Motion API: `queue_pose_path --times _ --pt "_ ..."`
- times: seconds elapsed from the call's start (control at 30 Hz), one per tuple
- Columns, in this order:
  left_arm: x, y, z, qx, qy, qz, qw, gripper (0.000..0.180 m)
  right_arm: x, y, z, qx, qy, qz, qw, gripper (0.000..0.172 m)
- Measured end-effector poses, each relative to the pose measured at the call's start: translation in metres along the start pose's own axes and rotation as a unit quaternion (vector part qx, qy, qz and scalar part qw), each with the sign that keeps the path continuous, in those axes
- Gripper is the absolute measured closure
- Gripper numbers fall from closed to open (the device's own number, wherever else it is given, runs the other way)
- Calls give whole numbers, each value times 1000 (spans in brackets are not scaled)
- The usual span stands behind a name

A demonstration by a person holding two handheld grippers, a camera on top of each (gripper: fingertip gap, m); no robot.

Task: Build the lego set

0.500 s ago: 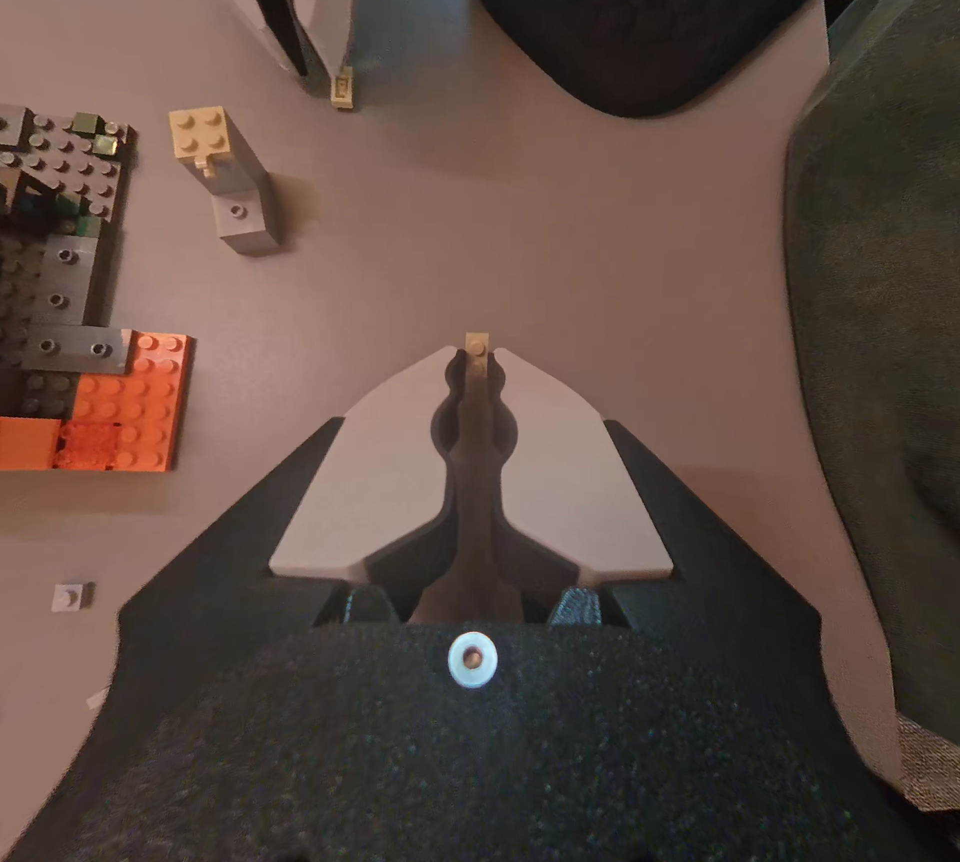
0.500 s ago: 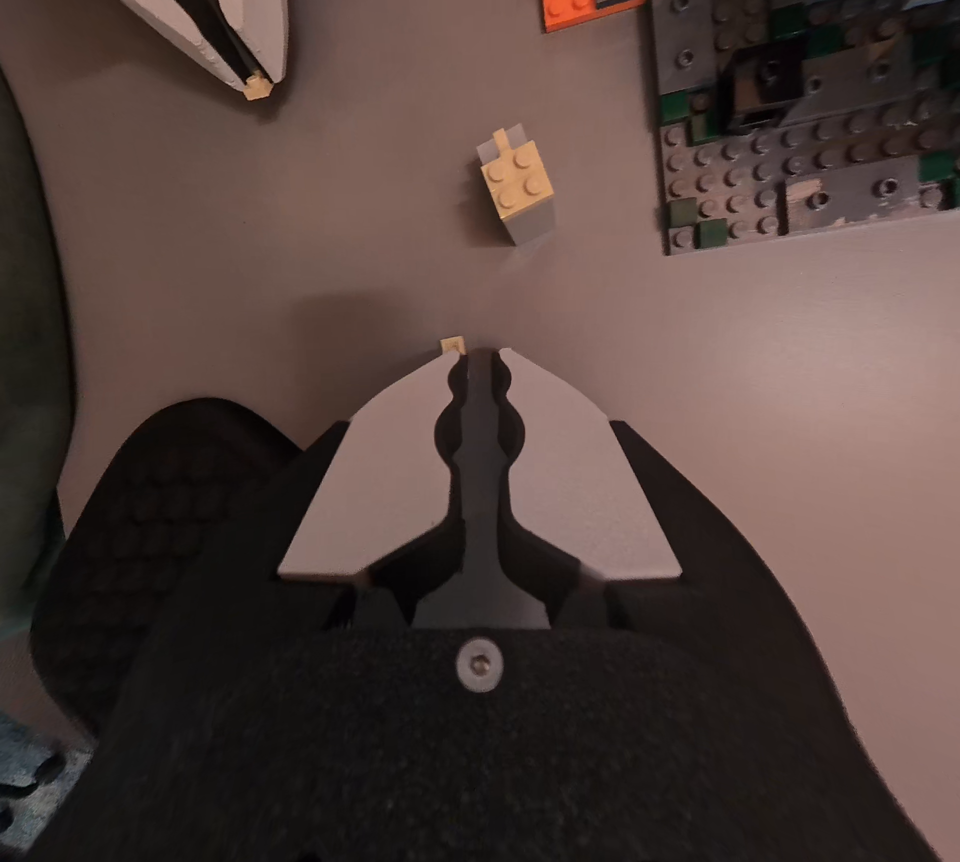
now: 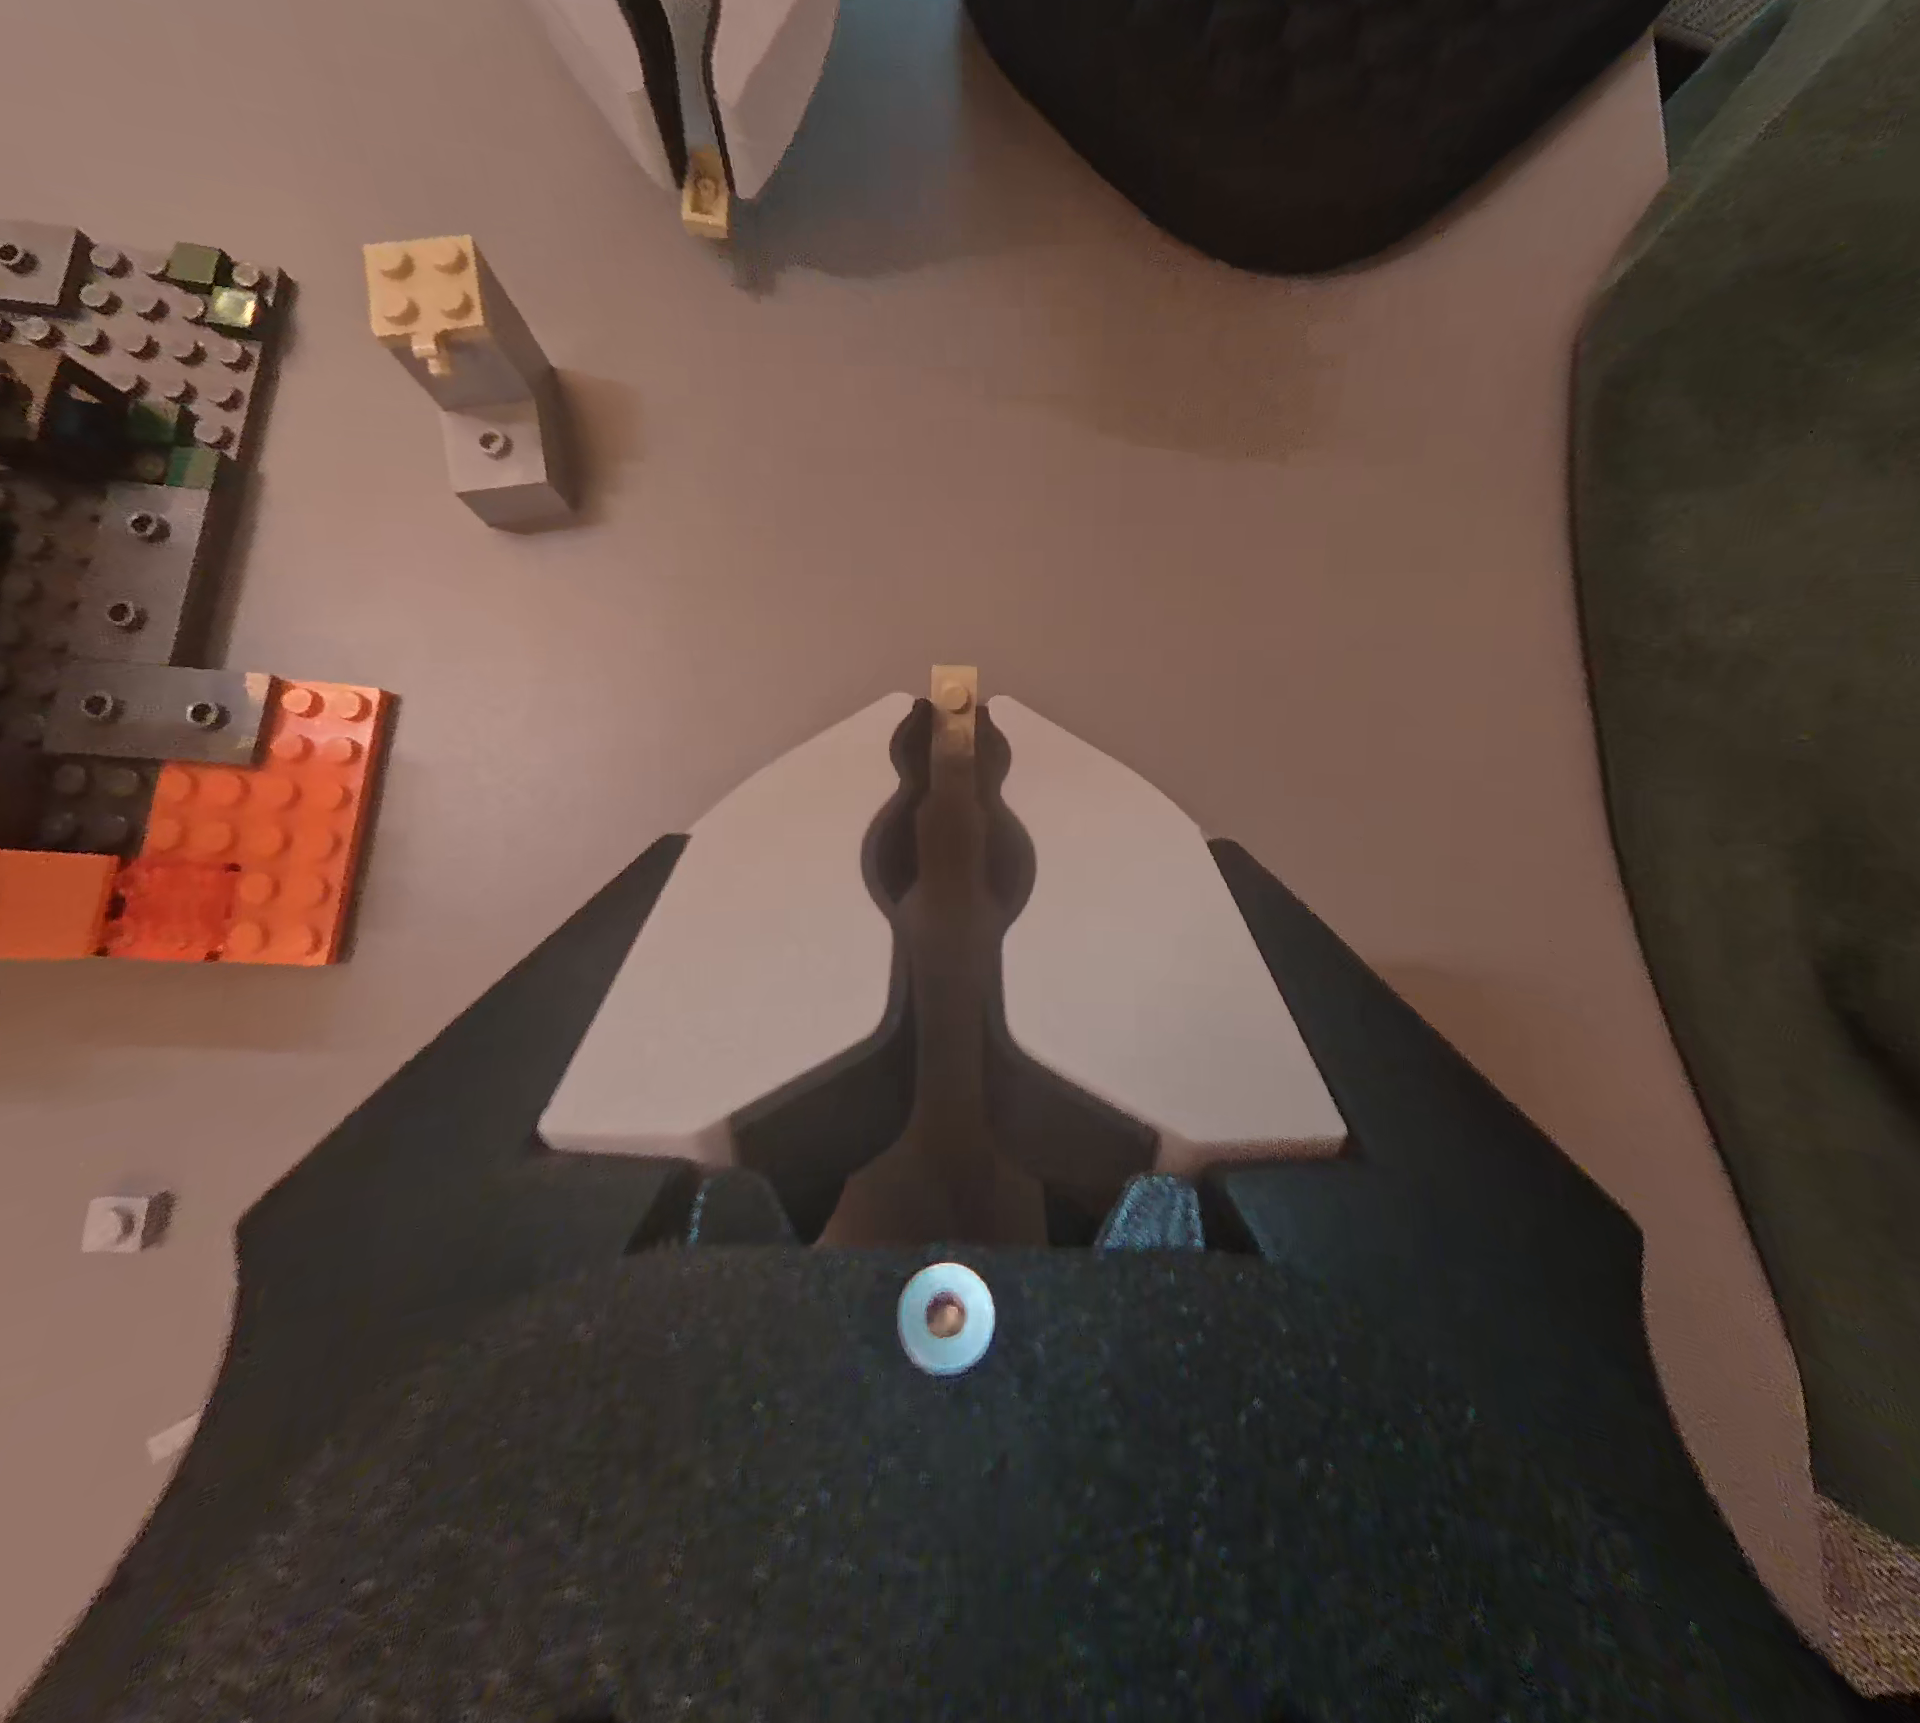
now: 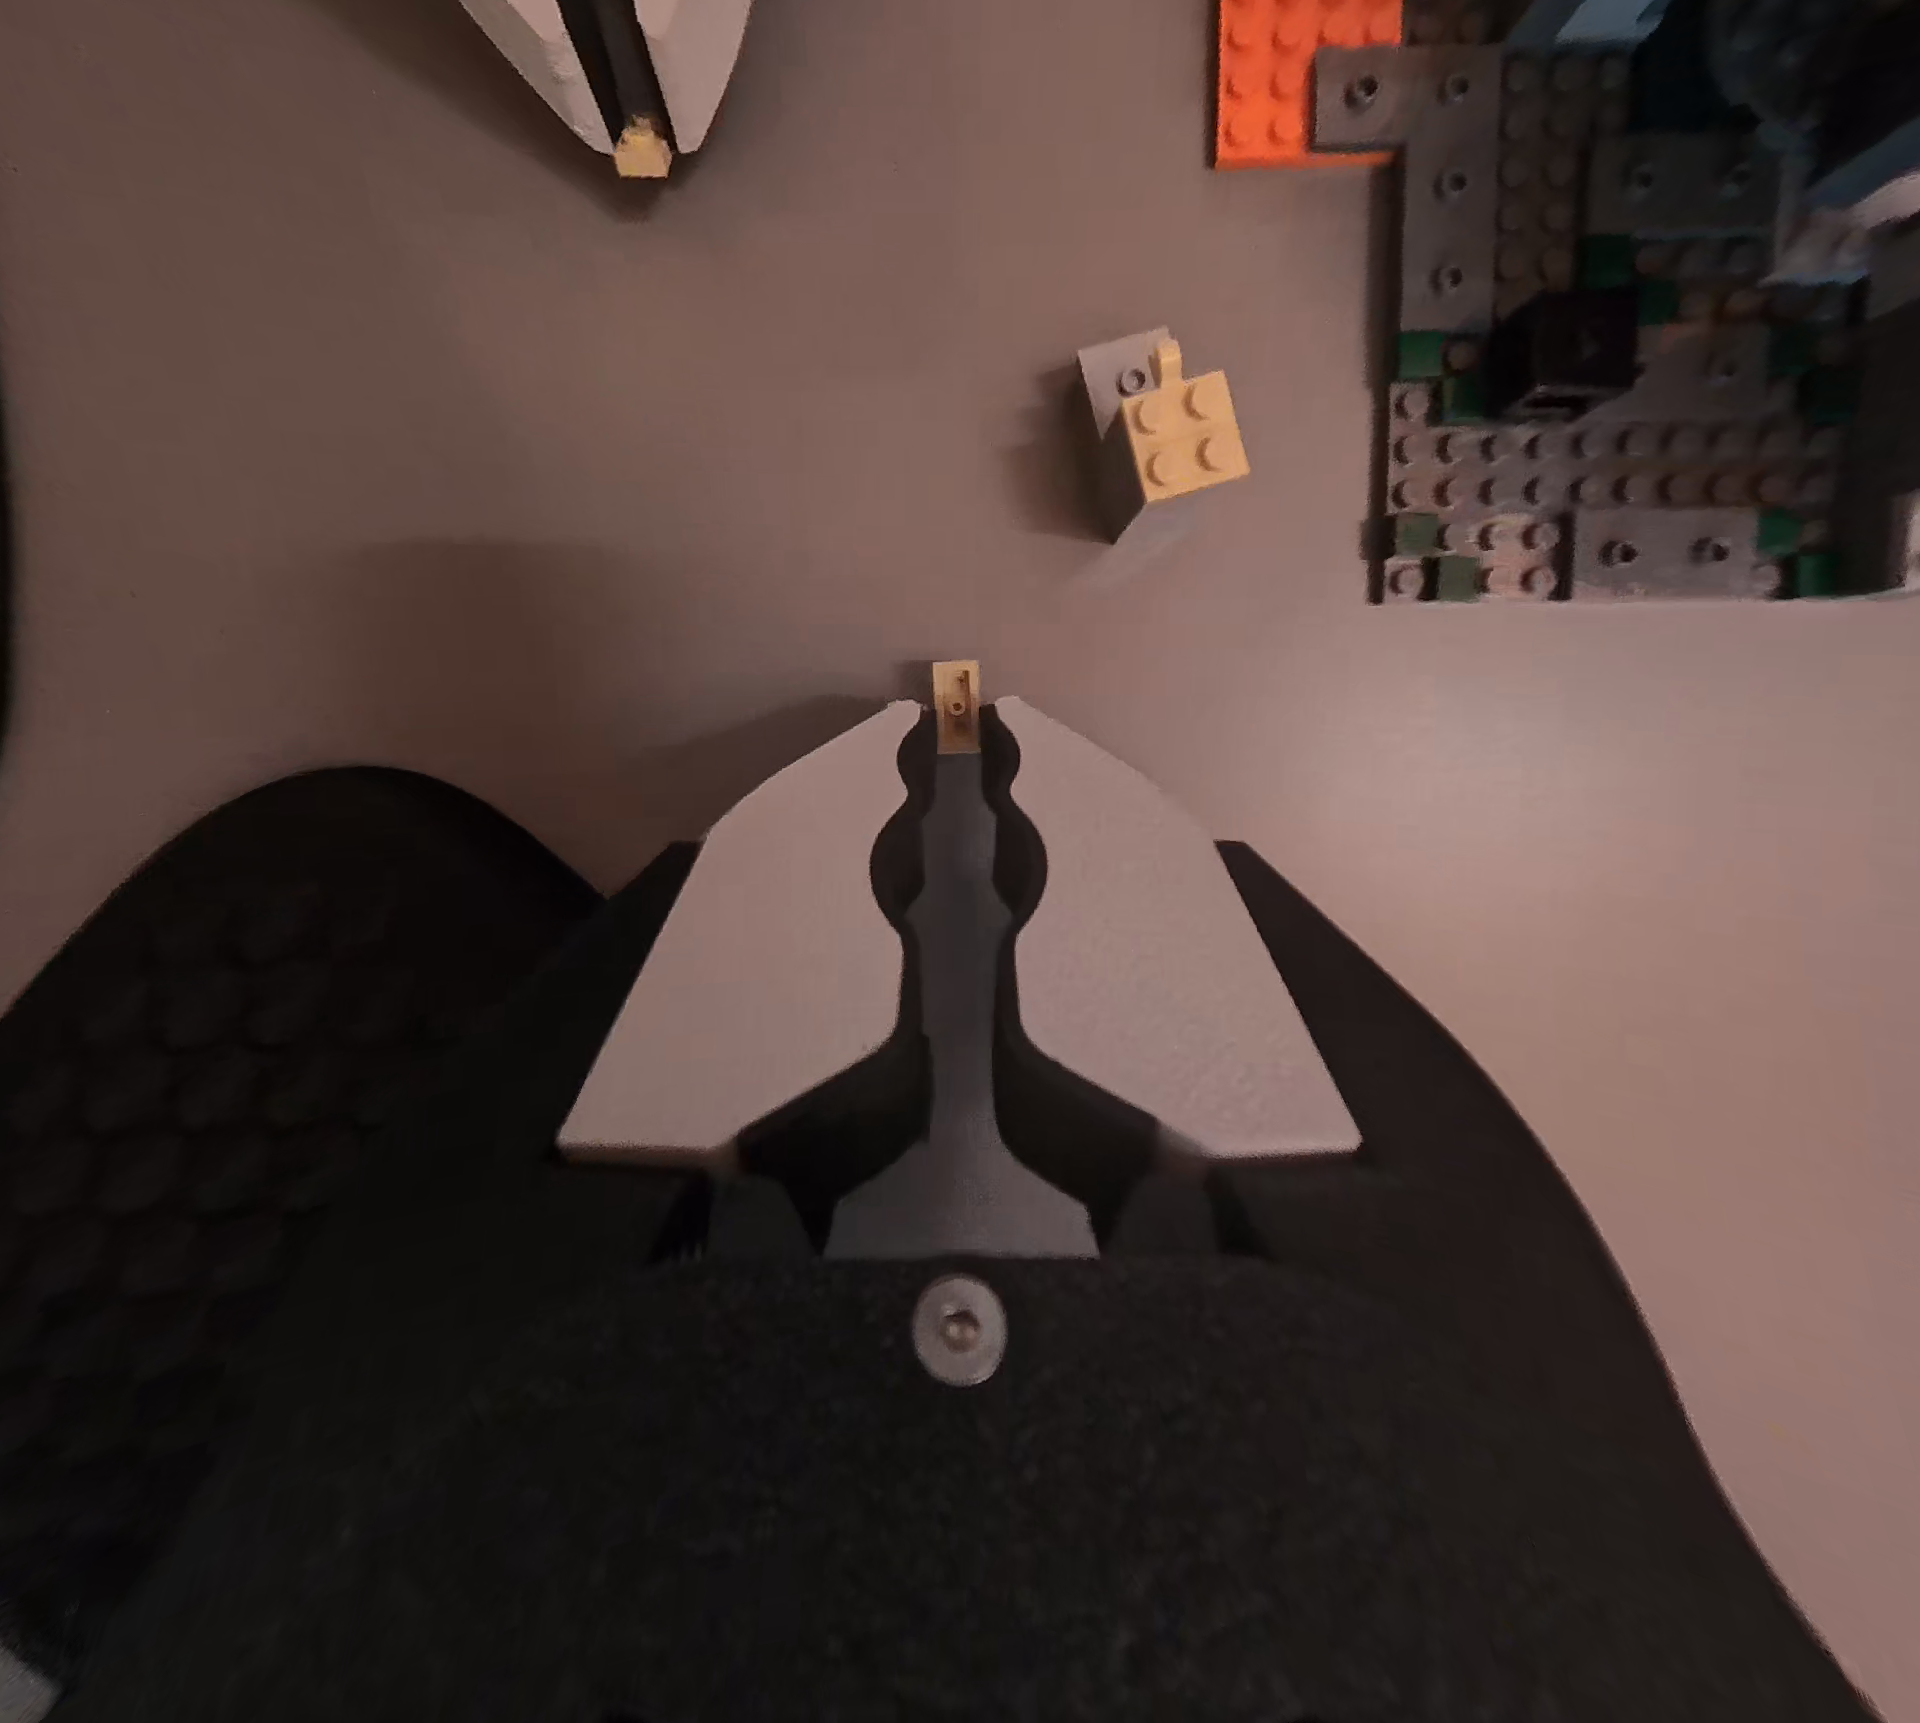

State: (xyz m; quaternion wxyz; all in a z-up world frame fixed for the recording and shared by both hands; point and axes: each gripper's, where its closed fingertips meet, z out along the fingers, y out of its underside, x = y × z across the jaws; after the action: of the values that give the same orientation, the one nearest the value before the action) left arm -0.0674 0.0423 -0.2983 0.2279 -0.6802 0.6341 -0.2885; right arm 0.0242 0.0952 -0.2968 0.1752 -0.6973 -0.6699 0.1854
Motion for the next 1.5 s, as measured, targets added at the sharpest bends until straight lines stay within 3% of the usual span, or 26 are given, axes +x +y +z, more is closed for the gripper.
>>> queue_pose_path --times 0.03,0.33,0.73,1.0,1.1,1.23,1.37,1.5 --pt "0 -1 1 -1 -1 0 1000 173 -1 -2 0 0 11 -11 1000 164" --pt "-17 -5 7 -31 -35 16 999 163 -15 -12 9 15 21 -19 999 164" --pt "-6 1 10 -72 -43 55 995 162 -31 -22 13 35 17 -25 999 164" --pt "-10 -17 1 -27 -67 56 996 163 -38 -34 5 70 11 -15 997 164" --pt "-5 -40 -3 39 -76 83 993 165 -46 -42 2 95 -14 -2 995 164" --pt "13 -63 -7 105 -95 184 973 165 -62 -55 -7 144 -92 39 985 164" --pt "29 -74 -12 140 -97 240 956 167 -79 -64 -20 175 -199 97 959 164" --pt "37 -76 -14 150 -98 271 946 173 -86 -69 -26 178 -257 128 941 164"
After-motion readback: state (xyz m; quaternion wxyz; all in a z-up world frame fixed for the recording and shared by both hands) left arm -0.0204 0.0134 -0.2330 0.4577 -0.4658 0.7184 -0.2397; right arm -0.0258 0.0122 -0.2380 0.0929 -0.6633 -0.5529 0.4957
